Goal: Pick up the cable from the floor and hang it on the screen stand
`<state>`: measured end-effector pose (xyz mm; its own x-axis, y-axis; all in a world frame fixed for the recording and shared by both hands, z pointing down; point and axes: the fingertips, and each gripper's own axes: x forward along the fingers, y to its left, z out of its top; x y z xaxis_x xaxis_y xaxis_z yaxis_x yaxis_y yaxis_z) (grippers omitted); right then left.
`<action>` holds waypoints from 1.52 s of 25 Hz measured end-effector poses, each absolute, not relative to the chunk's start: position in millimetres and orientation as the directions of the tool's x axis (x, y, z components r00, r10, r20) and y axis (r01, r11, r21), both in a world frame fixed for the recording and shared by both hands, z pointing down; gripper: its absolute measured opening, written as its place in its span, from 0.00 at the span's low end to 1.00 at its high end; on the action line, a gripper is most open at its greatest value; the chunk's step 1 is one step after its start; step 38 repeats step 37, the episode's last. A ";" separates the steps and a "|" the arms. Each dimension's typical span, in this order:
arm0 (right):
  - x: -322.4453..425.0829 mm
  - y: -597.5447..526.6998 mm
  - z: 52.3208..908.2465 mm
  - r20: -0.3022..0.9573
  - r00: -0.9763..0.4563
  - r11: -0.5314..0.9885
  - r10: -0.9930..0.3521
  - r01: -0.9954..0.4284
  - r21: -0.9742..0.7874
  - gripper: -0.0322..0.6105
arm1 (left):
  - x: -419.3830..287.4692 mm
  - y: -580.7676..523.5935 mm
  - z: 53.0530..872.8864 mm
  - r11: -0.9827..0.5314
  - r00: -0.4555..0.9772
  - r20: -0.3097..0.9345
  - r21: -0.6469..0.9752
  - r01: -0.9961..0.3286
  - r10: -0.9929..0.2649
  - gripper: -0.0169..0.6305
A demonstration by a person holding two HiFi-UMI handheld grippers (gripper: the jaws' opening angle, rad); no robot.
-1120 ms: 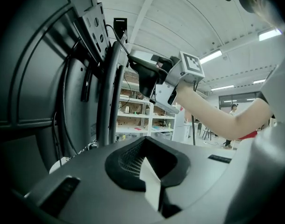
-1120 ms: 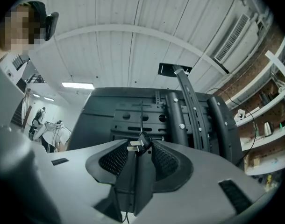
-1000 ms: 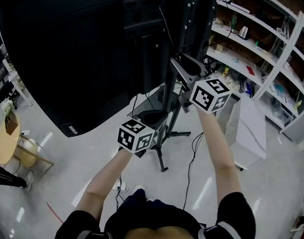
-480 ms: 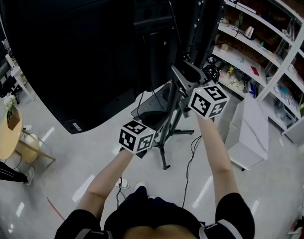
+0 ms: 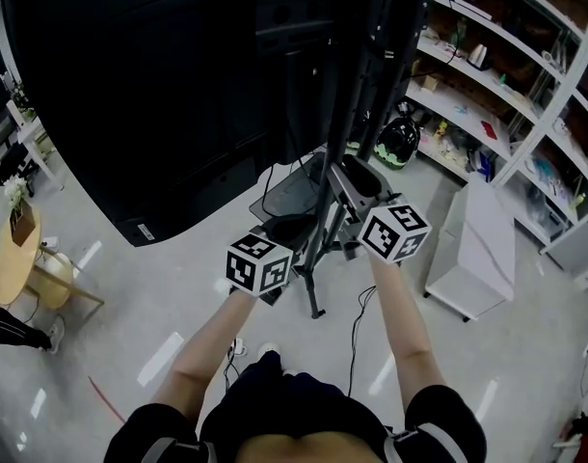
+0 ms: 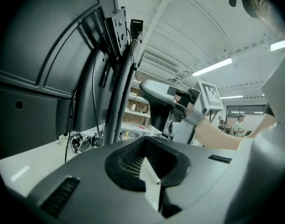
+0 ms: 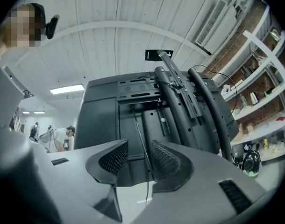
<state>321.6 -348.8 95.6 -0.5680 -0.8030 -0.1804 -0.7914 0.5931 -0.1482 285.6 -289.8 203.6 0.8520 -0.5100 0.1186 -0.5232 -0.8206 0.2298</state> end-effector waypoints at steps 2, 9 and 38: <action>320.5 -333.1 107.2 -0.186 -0.573 0.601 -0.798 -0.777 -0.187 0.32 | 285.0 -284.0 206.0 -0.813 0.848 0.111 0.241 -0.530 -0.519 0.03; 308.2 -276.1 153.2 -0.145 -0.542 0.561 -0.827 -0.803 -0.200 0.26 | 277.7 -258.5 221.2 -0.790 0.820 0.092 0.226 -0.570 -0.565 0.03; 308.4 -178.7 219.9 -0.038 -0.454 0.452 -0.890 -0.870 -0.197 0.14 | 266.6 -195.1 267.0 -0.761 0.793 0.107 0.229 -0.607 -0.600 0.03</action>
